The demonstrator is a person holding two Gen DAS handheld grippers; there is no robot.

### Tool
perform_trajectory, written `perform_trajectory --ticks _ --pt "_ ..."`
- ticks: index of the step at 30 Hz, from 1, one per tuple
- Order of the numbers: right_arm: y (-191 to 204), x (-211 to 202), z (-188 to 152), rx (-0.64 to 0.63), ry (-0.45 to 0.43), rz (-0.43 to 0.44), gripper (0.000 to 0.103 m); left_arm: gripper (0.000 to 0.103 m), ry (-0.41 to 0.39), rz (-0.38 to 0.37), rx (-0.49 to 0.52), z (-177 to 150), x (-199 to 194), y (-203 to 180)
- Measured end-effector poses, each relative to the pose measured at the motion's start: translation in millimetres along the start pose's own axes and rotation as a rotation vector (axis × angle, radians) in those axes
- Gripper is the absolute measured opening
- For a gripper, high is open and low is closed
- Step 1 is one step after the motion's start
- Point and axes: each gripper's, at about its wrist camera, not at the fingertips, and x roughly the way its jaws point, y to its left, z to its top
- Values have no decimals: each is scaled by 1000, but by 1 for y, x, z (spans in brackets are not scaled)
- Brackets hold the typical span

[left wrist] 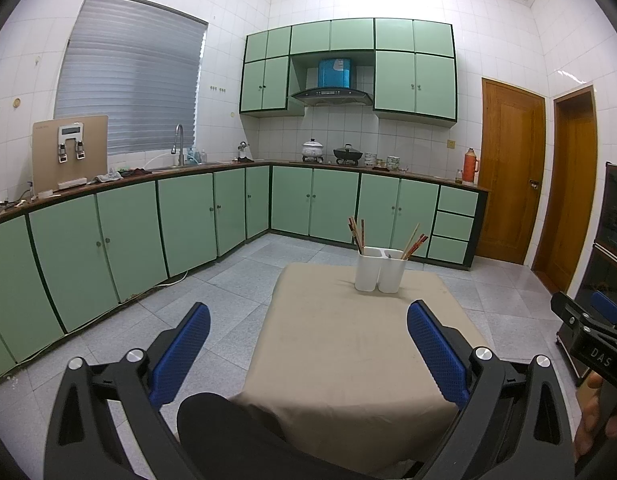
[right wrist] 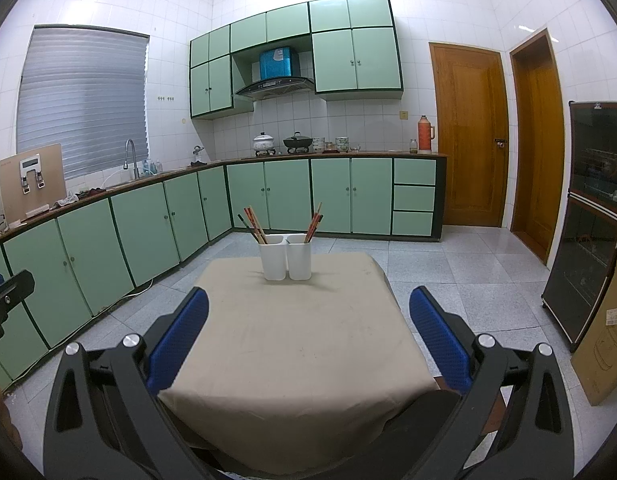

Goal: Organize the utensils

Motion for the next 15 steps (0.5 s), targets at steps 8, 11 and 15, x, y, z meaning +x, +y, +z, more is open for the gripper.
perform_trajectory --ticks 8,11,15 --pt "0 0 0 0 0 0 97 97 1 -2 -1 0 0 0" --pt "0 -1 0 1 1 0 97 97 1 -3 -1 3 -1 -2" --pt "0 0 -1 0 2 0 97 97 1 -4 -1 3 -2 -3"
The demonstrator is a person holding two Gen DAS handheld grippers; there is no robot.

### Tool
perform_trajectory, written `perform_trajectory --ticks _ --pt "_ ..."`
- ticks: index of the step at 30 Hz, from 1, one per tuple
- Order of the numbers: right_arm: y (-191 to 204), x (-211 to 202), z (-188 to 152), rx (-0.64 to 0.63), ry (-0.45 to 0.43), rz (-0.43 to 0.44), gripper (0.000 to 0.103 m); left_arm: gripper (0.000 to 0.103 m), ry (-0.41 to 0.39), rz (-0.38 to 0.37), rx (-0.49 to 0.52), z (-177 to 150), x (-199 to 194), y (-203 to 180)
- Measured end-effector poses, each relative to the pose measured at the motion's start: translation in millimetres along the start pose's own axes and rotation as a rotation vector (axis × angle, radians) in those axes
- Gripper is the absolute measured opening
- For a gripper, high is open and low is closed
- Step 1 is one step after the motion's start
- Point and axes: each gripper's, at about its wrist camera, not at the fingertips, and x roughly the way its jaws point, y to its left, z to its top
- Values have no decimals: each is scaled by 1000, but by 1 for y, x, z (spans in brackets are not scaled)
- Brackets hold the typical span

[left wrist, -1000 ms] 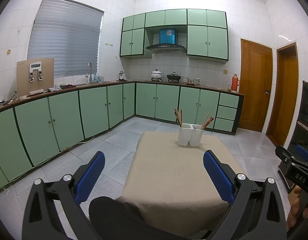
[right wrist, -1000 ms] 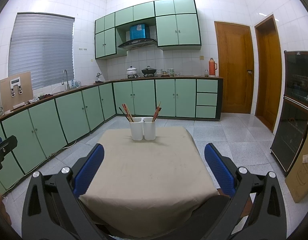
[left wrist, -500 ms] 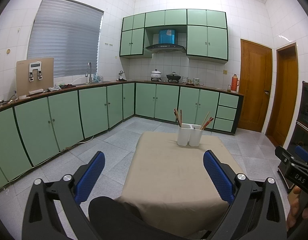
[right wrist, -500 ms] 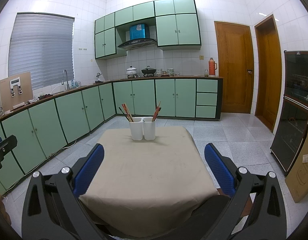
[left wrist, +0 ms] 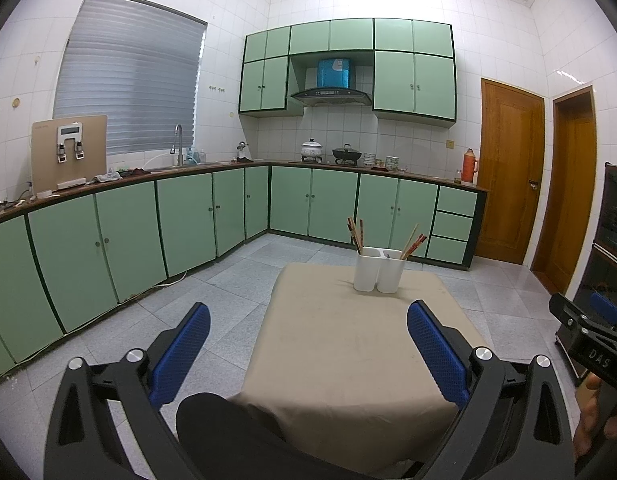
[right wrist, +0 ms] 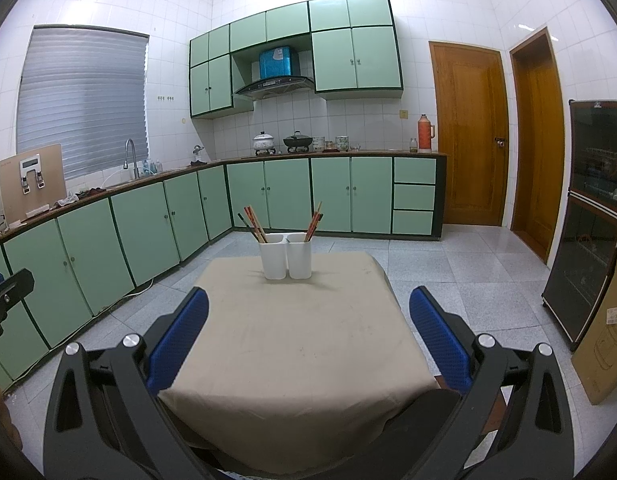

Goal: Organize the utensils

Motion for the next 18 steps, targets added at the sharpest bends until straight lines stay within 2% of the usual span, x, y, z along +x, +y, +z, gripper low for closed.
perform_trajectory --ticks 18 --pt "1 0 0 2 1 0 97 97 1 -2 0 1 -1 -1"
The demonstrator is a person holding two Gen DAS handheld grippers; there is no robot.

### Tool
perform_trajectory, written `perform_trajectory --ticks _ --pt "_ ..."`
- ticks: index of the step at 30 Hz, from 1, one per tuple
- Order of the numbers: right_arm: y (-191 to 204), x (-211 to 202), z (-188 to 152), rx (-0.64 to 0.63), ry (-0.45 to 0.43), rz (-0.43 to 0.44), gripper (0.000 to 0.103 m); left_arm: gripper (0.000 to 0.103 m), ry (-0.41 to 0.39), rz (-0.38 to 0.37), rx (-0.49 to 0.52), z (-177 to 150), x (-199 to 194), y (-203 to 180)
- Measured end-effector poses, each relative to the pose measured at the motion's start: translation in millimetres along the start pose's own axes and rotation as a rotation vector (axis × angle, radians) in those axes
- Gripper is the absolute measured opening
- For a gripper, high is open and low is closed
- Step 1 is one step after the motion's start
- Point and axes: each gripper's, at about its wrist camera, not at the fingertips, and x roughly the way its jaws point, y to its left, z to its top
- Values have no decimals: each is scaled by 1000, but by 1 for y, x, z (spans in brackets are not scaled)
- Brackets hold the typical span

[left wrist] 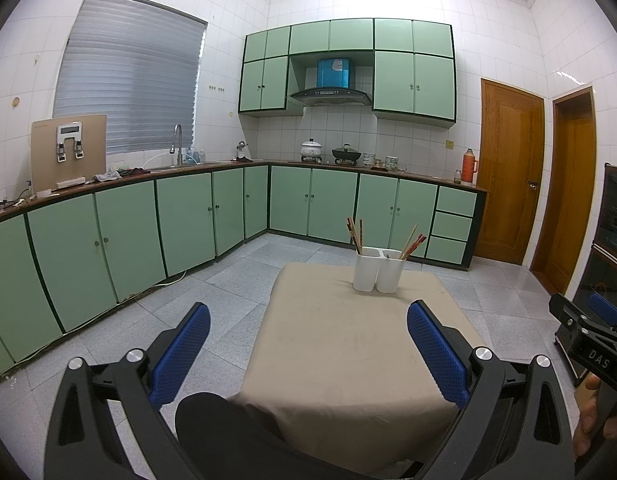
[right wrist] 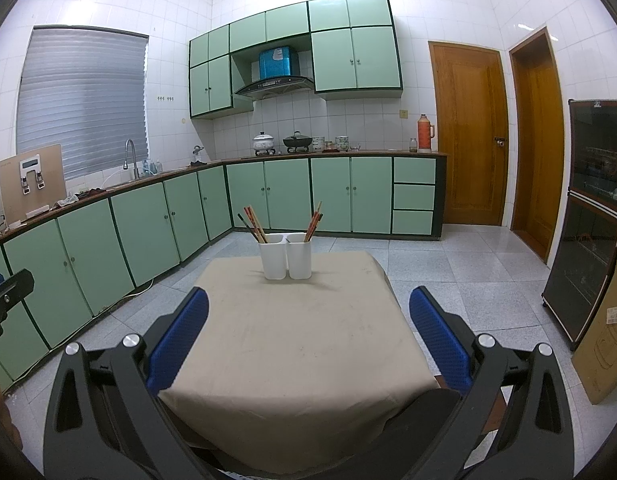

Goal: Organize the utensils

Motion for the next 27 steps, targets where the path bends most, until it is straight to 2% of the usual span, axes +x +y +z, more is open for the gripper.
perform_trajectory --ticks 27 --pt "-1 0 0 2 0 0 97 97 0 -1 -4 0 -3 -3"
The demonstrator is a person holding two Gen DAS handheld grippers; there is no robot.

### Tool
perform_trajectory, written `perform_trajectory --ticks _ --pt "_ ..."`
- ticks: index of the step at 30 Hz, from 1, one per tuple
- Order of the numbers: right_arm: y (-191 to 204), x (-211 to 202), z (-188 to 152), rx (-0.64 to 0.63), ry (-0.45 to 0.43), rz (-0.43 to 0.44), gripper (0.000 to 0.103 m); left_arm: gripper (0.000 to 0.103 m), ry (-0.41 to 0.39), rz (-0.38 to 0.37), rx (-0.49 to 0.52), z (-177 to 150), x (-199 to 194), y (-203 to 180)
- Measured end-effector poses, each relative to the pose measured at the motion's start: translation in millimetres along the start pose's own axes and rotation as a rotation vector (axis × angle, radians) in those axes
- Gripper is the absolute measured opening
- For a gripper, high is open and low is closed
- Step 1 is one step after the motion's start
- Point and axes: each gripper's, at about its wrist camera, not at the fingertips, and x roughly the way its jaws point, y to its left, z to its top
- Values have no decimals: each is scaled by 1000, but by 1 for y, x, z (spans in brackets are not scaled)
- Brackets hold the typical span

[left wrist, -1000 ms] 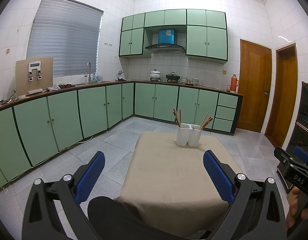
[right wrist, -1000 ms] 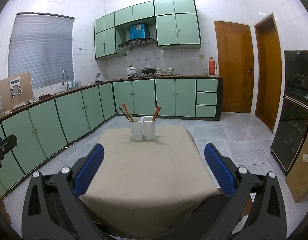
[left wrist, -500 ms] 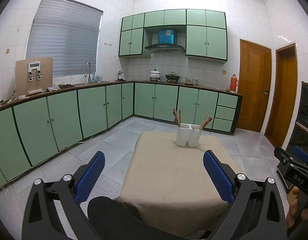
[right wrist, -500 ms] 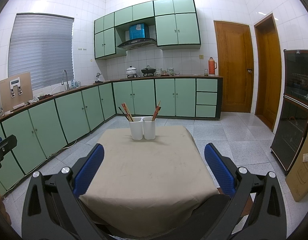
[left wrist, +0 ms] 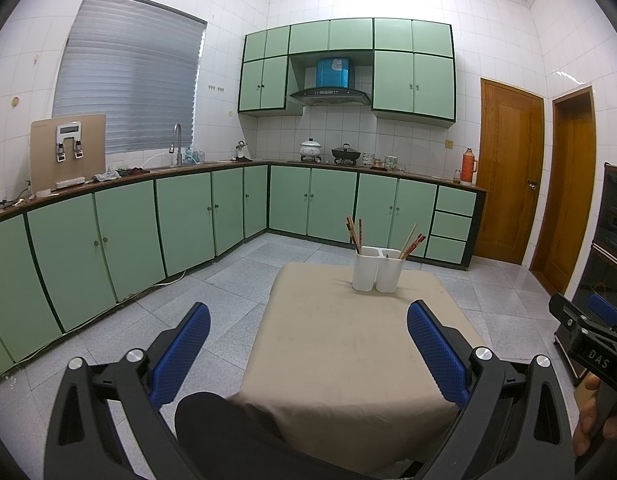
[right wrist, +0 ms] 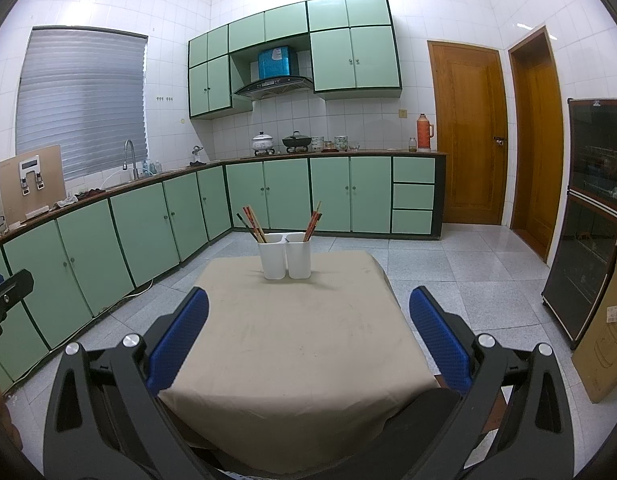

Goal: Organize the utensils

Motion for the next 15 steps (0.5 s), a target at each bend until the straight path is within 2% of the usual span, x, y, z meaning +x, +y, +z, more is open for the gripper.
perform_trajectory --ticks 15 --pt "1 0 0 1 -1 -1 97 97 -2 4 7 0 0 -4"
